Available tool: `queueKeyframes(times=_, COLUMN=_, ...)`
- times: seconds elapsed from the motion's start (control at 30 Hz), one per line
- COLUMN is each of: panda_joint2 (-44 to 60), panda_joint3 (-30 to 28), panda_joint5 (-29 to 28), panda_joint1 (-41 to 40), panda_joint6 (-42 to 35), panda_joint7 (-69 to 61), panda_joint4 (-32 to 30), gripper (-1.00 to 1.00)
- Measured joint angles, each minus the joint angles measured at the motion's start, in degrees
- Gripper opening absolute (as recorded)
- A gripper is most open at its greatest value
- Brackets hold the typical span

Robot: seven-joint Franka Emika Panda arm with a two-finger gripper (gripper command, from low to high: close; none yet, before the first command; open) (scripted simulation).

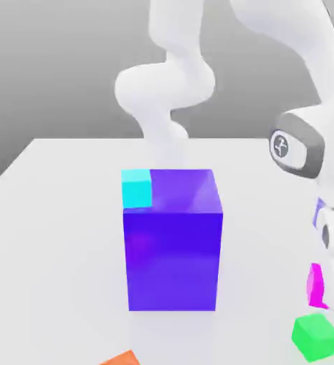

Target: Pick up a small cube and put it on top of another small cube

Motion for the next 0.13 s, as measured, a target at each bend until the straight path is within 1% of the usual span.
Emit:
queueKeyframes(times=0.03, panda_joint2=1.37, panda_joint3=0.03, panda_joint5=0.08, panda_joint1=-0.04, panda_joint6=1.25, panda_joint7=-0.05, panda_joint4=0.12, gripper=1.0)
queueKeyframes(times=0.13, panda_joint2=1.37, panda_joint3=0.03, panda_joint5=0.08, panda_joint1=-0.04, panda_joint6=1.25, panda_joint7=-0.05, panda_joint4=0.12, gripper=1.0)
